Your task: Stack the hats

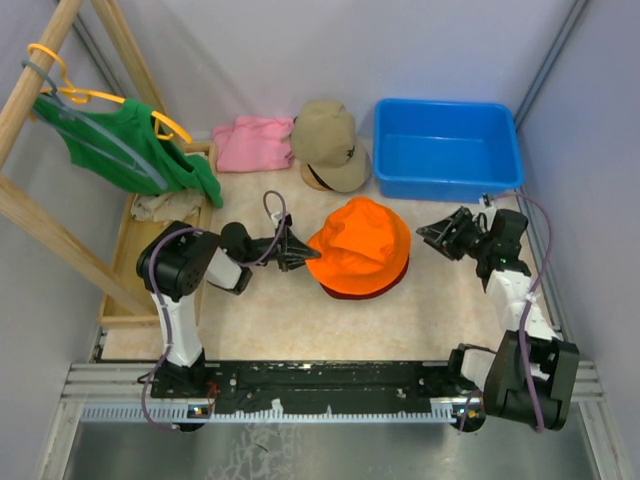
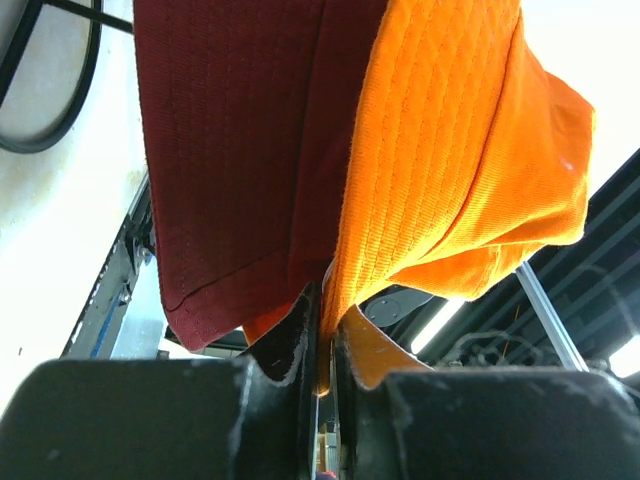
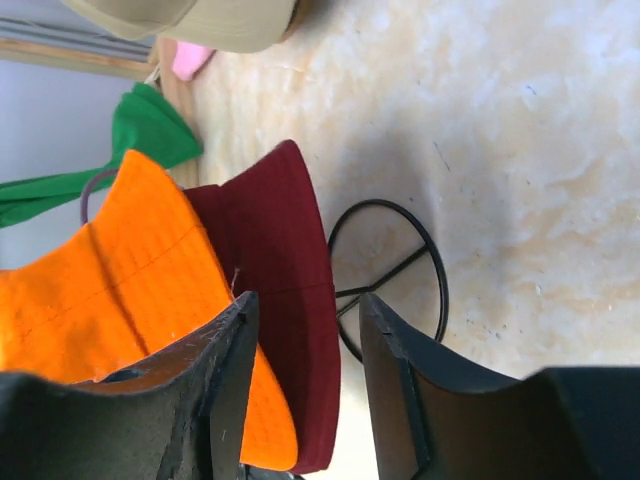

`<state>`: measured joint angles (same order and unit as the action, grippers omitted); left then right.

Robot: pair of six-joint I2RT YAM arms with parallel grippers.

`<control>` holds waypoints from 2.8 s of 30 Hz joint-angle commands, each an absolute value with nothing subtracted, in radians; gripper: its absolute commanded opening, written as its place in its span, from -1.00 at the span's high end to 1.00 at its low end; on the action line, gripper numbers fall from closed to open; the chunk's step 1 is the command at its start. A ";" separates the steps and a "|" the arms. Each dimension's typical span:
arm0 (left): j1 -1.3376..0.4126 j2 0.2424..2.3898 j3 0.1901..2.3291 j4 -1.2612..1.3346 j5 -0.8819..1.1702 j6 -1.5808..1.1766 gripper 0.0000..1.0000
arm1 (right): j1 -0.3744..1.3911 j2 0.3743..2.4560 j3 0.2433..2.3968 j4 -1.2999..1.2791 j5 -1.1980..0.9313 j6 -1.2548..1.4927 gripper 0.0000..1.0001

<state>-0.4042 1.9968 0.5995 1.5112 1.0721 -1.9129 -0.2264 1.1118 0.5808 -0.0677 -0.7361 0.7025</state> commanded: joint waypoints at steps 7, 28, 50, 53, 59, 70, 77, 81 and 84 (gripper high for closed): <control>-0.409 1.911 0.513 1.755 1.052 -1.909 0.80 | -0.240 1.185 0.427 0.648 -1.014 1.042 -0.03; -0.458 1.915 0.524 1.719 1.018 -1.903 0.82 | -0.158 1.407 0.198 1.496 -1.045 1.499 0.36; -0.481 1.935 0.386 1.787 1.000 -1.837 0.84 | -0.219 1.339 0.285 0.955 -0.993 1.187 1.00; -0.515 1.907 0.394 1.762 0.979 -1.840 0.80 | -0.187 1.340 0.360 0.917 -0.974 1.191 1.00; -0.525 1.843 0.370 1.790 0.925 -1.883 0.43 | -0.155 1.411 0.485 0.778 -1.011 1.096 0.90; -0.408 1.698 0.298 1.697 0.937 -1.830 0.27 | -0.127 1.493 0.598 0.801 -1.048 1.119 0.49; -0.342 1.769 0.321 1.767 0.972 -1.855 0.23 | -0.127 1.421 0.610 0.712 -1.019 1.078 -0.08; -0.314 1.853 0.376 1.790 1.007 -1.853 0.23 | -0.127 1.377 0.596 0.707 -1.004 1.095 -0.48; -0.307 1.910 0.465 1.790 1.023 -1.863 0.23 | -0.127 1.331 0.594 0.626 -0.979 1.061 -0.93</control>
<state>-0.3191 1.8629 0.3706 1.5211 0.9813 -1.8618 -0.1329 1.4094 0.5705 0.6819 -1.0092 1.0981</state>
